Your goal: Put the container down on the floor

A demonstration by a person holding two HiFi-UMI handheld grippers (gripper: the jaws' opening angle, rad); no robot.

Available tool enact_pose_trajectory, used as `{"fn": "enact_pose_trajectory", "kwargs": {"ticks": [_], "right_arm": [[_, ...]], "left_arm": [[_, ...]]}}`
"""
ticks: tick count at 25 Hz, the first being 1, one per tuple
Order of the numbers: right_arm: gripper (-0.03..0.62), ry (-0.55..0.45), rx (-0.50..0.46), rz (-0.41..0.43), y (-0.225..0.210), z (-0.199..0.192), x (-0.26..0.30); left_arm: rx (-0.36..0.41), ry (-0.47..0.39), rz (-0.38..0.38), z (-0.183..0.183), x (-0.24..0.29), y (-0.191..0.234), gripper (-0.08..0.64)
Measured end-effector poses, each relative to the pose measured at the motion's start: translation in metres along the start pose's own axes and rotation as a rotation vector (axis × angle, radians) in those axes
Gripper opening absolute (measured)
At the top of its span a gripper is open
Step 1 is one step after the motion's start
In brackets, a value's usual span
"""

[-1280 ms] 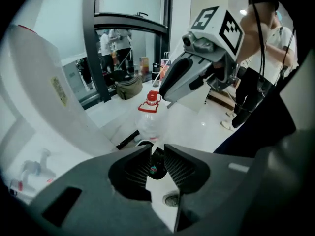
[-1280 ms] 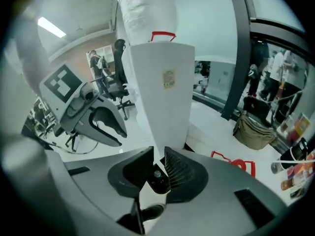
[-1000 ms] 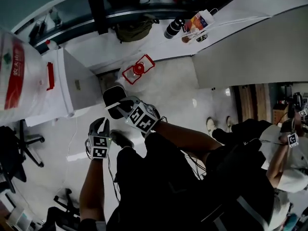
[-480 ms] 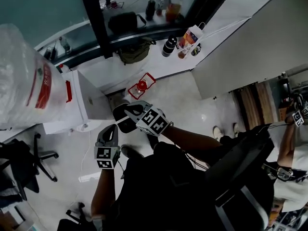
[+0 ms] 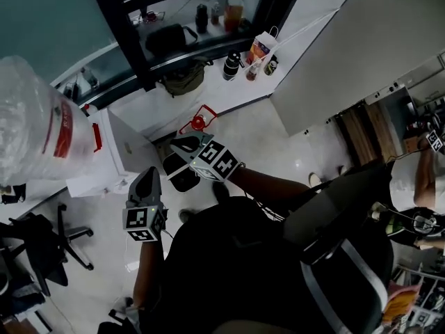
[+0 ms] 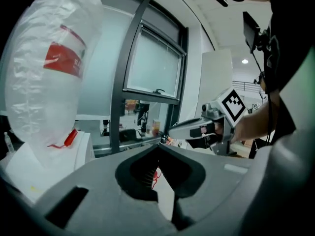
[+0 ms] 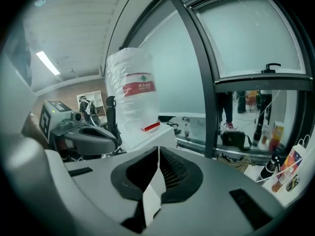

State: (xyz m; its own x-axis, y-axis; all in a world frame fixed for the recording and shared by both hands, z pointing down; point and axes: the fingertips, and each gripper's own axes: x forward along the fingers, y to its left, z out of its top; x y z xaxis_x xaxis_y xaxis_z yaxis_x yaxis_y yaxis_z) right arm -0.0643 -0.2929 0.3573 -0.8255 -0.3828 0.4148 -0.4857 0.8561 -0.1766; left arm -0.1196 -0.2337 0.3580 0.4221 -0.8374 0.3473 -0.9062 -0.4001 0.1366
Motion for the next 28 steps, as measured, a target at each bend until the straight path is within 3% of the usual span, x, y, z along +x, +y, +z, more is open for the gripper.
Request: {"fn": "enact_pose_trajectory", "kwargs": {"ticks": [4,8,14,20,25,28], "right_arm": [[0.012,-0.059,0.006,-0.034,-0.009,0.019,-0.011],[0.009,-0.084,-0.011,-0.035,-0.004,0.031,-0.024],[0.009,-0.131,-0.03,-0.067,0.003,0.046,-0.035],[0.009,-0.153,-0.043,-0.054,0.013,0.057,-0.041],[0.009,-0.147,-0.072,-0.05,0.02,0.062,-0.041],[0.009,-0.15,-0.057,-0.055,0.02,0.062,-0.043]], "left_arm": [[-0.022,-0.05,0.061,0.026,-0.01,0.008,0.011],[0.102,-0.052,0.086,0.041,-0.025,-0.001,0.011],[0.088,-0.07,0.112,0.052,-0.038,-0.001,0.011],[0.014,-0.126,0.126,0.065,-0.048,0.002,0.011],[0.076,-0.149,0.13,0.078,-0.059,-0.004,0.011],[0.057,-0.159,0.136,0.081,-0.062,-0.003,0.011]]}}
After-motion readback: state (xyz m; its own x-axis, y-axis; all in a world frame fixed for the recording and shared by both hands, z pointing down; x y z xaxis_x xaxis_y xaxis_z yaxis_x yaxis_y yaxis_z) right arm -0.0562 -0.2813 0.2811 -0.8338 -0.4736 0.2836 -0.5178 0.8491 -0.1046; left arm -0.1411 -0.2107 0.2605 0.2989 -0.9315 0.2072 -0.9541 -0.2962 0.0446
